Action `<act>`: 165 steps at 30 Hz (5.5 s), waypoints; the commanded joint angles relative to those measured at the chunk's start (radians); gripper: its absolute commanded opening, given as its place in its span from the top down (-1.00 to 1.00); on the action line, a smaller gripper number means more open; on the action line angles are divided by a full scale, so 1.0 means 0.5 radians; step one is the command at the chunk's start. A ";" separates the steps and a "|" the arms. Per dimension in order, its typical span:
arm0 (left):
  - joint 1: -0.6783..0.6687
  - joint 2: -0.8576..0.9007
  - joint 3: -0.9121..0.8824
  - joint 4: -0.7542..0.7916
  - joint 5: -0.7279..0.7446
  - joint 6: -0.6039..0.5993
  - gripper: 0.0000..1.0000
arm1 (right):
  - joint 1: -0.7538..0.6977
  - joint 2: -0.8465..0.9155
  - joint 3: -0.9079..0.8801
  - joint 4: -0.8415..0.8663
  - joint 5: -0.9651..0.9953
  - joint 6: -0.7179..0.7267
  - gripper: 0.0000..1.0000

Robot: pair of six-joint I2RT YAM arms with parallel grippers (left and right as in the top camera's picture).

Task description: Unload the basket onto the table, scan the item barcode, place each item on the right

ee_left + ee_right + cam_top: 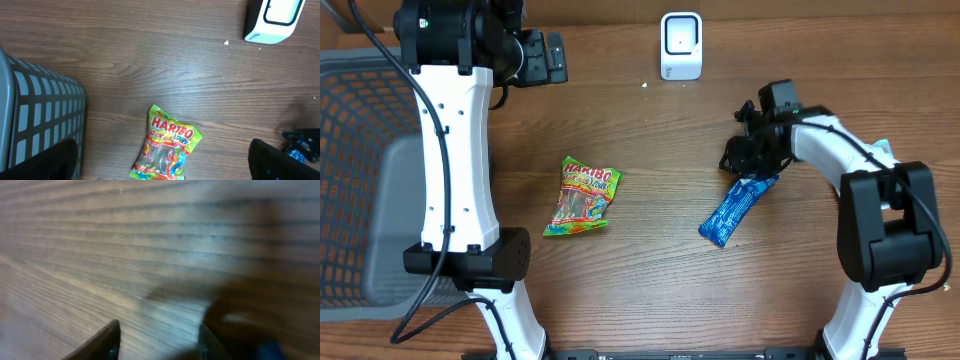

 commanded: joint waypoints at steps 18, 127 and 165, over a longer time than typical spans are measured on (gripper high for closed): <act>-0.011 0.024 0.002 0.004 0.018 -0.029 -0.99 | -0.127 -0.747 0.117 -0.774 0.080 0.397 -0.77; -0.011 0.024 0.002 0.004 0.018 -0.029 -1.00 | -0.099 -0.913 -0.119 0.413 -1.999 -0.074 0.93; -0.011 0.024 0.002 0.004 0.018 -0.029 -0.99 | -0.004 -0.911 -0.121 0.780 -1.331 0.476 0.93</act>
